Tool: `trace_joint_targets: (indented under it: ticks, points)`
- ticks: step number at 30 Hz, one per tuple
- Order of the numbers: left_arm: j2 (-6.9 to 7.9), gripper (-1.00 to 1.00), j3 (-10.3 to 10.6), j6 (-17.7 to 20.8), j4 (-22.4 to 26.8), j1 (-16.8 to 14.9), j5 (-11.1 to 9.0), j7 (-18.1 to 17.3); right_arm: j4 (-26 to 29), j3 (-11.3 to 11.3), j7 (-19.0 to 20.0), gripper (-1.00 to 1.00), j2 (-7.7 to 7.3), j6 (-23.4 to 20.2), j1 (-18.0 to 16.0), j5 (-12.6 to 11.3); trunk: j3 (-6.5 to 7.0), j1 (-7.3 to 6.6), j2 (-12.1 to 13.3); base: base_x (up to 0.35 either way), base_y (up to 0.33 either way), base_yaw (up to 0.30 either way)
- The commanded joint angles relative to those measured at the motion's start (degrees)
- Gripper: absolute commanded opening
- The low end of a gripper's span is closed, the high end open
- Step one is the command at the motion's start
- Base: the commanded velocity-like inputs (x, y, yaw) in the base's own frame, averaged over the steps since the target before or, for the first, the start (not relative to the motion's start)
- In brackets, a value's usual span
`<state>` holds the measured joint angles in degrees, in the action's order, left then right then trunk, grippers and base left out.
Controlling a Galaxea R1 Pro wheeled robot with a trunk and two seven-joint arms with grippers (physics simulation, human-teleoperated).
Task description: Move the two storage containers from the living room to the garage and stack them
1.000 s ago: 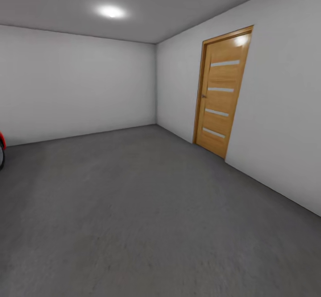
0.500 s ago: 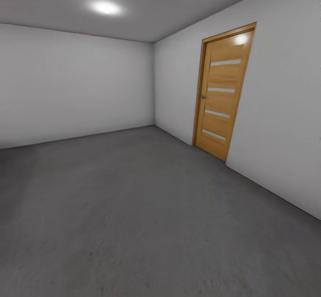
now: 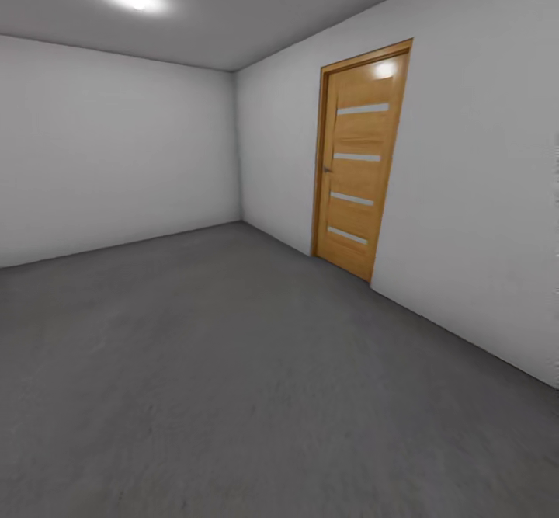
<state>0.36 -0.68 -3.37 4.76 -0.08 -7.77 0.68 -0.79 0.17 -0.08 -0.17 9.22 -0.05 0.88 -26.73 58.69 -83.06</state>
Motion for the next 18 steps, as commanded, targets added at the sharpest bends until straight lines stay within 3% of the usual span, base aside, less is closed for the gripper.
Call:
trace_joint_targets:
  ticks: [1,8,18]
  points:
    - [-0.01,1.00,-0.02,-0.15,-0.01,-0.01,-0.40,0.03,-0.09,0.01,-0.01,1.00,-0.01,0.28,-0.04,0.09,-0.04,0.03,-0.02,0.322,0.148,-0.245]
    - [-0.01,1.00,-0.02,-0.15,-0.01,-0.01,-0.40,0.03,-0.08,0.04,-0.01,1.00,-0.06,0.22,-0.04,0.07,-0.04,0.03,-0.02,0.321,0.149,-0.214]
    - [-0.01,1.00,-0.02,-0.15,-0.01,-0.01,-0.40,0.03,-0.01,0.21,-0.01,1.00,-0.09,0.19,-0.04,0.07,-0.04,0.03,-0.02,0.321,0.150,-0.027]
